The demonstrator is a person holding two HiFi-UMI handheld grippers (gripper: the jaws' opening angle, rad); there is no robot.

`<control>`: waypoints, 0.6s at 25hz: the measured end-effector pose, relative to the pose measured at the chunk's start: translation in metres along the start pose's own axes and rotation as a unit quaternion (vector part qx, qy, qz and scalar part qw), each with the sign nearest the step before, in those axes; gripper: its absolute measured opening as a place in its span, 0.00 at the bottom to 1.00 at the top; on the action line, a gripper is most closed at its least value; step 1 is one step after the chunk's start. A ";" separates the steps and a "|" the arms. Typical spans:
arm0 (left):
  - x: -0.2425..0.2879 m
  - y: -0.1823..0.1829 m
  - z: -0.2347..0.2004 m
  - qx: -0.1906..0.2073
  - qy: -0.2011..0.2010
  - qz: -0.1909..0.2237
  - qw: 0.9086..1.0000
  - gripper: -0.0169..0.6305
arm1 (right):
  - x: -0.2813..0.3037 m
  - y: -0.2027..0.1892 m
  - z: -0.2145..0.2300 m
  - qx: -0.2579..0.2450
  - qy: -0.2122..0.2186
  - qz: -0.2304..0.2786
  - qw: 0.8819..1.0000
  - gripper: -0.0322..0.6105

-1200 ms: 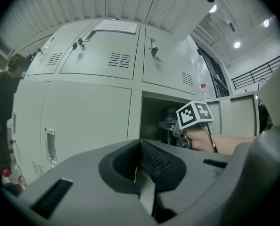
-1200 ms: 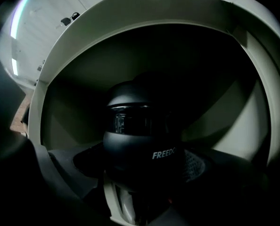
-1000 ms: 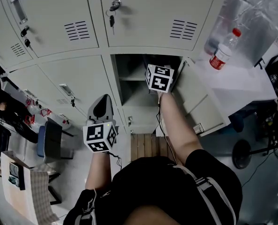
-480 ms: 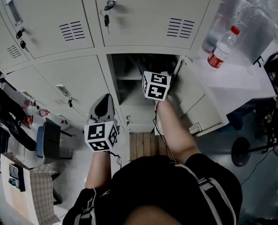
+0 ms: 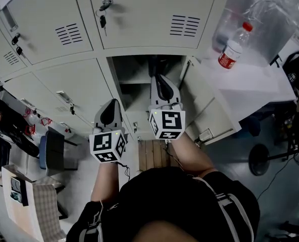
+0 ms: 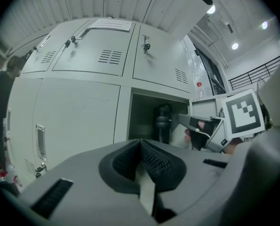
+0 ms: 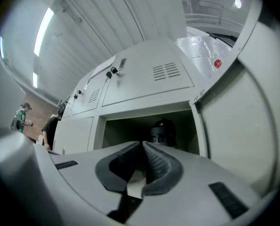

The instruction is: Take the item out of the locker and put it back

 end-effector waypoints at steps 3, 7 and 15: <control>-0.003 -0.001 0.007 0.002 -0.002 -0.001 1.000 0.05 | -0.021 0.002 -0.005 0.006 0.008 -0.010 1.000 0.07; -0.010 -0.003 0.016 0.005 -0.002 -0.005 1.000 0.05 | -0.044 -0.006 -0.006 0.024 0.018 -0.037 0.999 0.07; -0.025 -0.001 0.026 0.009 0.001 -0.004 1.000 0.05 | -0.064 -0.003 -0.005 0.028 0.022 -0.051 0.998 0.07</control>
Point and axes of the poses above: the fingertips, and each gripper's own axes: x forward along the fingers, z to its right, y out of its top, the point moved 3 cm from there along -x, backward along the fingers, and after that the axes turned 3 degrees about z, right-handed, at the moved point
